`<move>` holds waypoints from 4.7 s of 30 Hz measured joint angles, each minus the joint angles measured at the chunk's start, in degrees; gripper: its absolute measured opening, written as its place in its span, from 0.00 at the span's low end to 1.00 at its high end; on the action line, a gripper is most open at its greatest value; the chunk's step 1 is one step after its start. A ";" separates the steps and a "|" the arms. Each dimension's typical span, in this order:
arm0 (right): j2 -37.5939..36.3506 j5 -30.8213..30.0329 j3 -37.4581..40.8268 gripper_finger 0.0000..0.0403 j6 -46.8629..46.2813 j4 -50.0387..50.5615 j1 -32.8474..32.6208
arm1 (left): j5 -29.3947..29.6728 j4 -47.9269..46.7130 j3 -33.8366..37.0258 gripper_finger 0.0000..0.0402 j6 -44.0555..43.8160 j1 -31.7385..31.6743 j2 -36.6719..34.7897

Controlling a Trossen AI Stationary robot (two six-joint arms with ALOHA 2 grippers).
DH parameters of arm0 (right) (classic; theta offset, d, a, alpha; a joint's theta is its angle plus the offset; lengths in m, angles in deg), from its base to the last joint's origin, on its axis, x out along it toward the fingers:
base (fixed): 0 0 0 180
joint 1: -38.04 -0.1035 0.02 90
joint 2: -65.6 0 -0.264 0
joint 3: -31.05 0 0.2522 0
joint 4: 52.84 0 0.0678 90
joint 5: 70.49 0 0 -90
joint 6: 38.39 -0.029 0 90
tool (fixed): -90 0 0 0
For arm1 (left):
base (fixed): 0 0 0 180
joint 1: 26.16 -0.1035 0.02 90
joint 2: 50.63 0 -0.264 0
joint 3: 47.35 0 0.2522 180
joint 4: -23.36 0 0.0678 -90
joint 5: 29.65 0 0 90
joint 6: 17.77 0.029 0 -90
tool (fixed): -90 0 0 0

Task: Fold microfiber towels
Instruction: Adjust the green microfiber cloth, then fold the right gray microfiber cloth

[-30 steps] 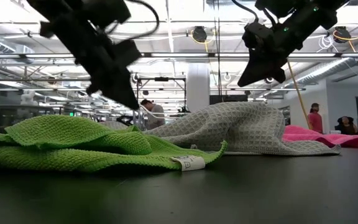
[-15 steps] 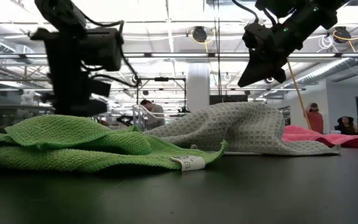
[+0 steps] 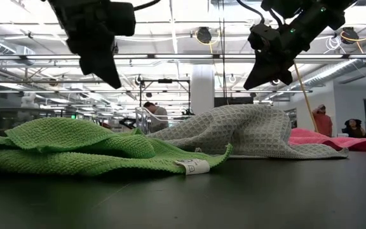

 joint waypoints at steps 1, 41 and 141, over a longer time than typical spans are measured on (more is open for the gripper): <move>0.00 -0.01 0.00 0.00 0.28 -0.02 0.00 | -0.30 0.61 0.04 0.00 -0.23 1.23 1.34; 0.00 17.27 -0.02 0.00 3.80 11.26 -1.83 | 9.92 -24.20 -19.49 0.00 -14.25 9.69 11.81; -17.09 8.86 21.77 0.00 -23.06 -41.52 -3.20 | 15.11 2.01 -20.92 0.08 29.06 -1.61 22.41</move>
